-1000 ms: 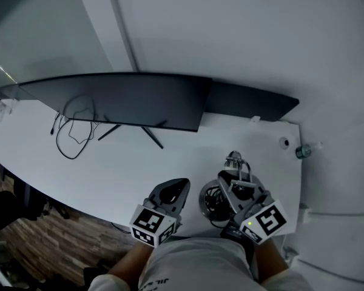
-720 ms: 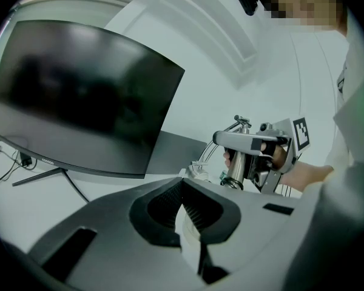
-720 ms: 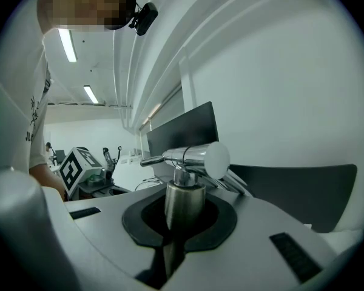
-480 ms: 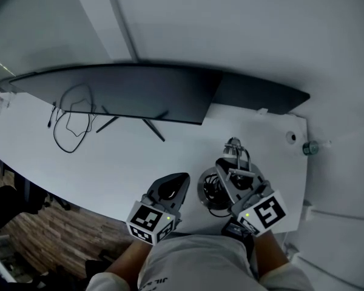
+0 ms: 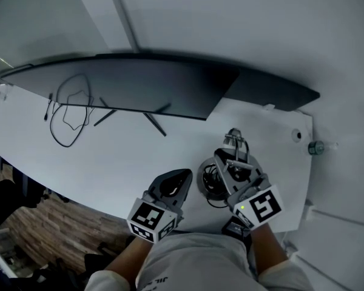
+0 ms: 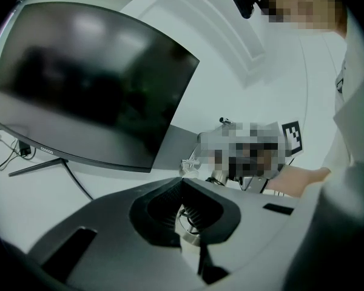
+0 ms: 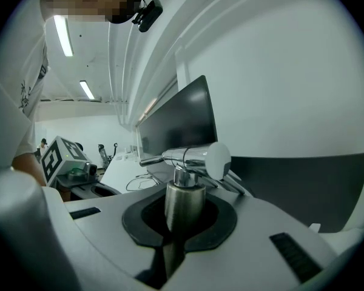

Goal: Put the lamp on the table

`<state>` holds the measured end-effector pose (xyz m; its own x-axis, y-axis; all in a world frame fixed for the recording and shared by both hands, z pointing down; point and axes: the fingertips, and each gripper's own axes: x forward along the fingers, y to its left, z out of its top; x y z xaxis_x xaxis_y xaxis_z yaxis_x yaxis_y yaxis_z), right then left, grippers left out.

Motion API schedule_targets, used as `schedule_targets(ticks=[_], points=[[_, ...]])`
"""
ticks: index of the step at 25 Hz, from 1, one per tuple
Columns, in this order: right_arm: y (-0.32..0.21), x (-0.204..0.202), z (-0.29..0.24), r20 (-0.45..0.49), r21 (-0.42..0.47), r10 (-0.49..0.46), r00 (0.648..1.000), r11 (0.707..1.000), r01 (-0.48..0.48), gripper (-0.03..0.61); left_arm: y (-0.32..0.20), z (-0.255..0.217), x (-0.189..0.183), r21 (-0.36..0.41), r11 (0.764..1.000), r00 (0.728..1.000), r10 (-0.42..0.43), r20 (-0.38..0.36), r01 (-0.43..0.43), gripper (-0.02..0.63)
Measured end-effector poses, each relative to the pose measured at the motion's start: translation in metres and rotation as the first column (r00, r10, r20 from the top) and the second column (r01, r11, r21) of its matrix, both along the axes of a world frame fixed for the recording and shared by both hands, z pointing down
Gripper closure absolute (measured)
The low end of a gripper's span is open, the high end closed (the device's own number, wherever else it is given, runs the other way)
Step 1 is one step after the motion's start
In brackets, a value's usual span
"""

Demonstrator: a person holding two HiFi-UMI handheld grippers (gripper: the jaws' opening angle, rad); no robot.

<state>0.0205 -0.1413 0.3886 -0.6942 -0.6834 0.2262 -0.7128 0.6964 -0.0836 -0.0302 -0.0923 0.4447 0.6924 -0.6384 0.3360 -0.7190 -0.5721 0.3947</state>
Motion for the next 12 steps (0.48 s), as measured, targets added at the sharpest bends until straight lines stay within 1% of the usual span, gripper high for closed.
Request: schedule_targets(ticks=[3, 8, 12], points=[[-0.008, -0.004, 0.006, -0.003, -0.008, 0.009, 1.000, 1.000, -0.009, 0.541, -0.004, 0.006, -0.004, -0.010, 1.000, 1.000, -0.006, 0.006, 0.006, 0.617], [-0.020, -0.004, 0.013, 0.019, -0.015, 0.021, 1.000, 1.000, -0.021, 0.541, -0.011, 0.011, -0.010, -0.024, 1.000, 1.000, -0.010, 0.021, 0.010, 0.617], [-0.029, -0.005, 0.023, 0.013, -0.016, 0.036, 0.999, 0.999, -0.036, 0.541, -0.017, 0.016, -0.014, -0.028, 1.000, 1.000, -0.011, 0.023, 0.012, 0.617]])
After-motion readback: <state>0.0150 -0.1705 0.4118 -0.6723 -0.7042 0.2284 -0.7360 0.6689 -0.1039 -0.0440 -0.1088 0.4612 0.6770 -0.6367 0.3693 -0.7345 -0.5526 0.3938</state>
